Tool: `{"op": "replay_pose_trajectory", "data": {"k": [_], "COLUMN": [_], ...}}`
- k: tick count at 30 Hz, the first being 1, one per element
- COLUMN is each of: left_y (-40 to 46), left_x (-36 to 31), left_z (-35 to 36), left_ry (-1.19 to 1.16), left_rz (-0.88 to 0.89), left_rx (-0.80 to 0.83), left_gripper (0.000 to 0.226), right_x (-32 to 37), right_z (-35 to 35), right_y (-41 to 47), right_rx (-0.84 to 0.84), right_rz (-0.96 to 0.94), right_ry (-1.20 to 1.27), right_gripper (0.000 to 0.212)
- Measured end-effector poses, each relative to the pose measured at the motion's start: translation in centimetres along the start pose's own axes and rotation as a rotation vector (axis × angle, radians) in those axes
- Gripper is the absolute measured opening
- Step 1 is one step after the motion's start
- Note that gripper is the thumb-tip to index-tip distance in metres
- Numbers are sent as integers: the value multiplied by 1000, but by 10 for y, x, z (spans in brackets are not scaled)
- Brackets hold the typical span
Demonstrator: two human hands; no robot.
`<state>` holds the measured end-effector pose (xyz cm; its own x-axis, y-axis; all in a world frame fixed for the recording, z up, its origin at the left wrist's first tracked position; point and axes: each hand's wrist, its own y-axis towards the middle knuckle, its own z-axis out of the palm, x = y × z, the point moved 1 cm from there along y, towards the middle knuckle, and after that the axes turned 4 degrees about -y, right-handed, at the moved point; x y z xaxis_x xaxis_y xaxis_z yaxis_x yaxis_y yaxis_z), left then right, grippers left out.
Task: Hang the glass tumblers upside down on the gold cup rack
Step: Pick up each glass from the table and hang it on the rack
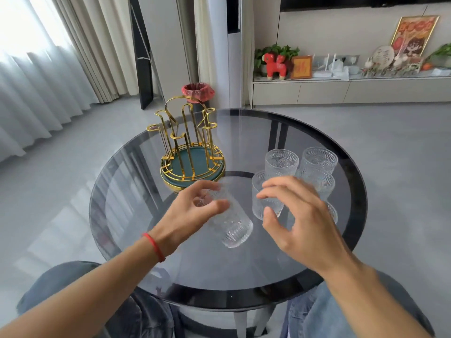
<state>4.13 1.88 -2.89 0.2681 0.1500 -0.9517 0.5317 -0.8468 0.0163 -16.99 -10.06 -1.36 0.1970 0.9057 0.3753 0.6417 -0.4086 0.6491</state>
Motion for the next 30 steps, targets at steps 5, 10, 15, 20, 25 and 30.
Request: {"op": "replay_pose_trajectory", "data": {"k": [5, 10, 15, 20, 25, 30], "left_y": [14, 27, 46, 64, 76, 76], "left_x": [-6, -13, 15, 45, 64, 76], "left_z": [-21, -26, -33, -60, -65, -53], "left_ry": [-772, -1055, -628, 475, 764, 915], "left_rz": [-217, -169, -232, 146, 188, 132], "left_rx": [25, 202, -2, -180, -169, -102], "left_gripper": [42, 44, 44, 18, 44, 62], "right_x": [28, 39, 29, 6, -21, -29], "right_z": [24, 48, 47, 26, 28, 56], "right_y": [25, 67, 91, 128, 191, 281], "right_rx": [211, 331, 261, 115, -133, -183], "right_rz": [99, 226, 348, 455, 581, 559], "right_ry": [246, 184, 139, 200, 371, 396], "right_gripper": [45, 68, 59, 64, 57, 62]}}
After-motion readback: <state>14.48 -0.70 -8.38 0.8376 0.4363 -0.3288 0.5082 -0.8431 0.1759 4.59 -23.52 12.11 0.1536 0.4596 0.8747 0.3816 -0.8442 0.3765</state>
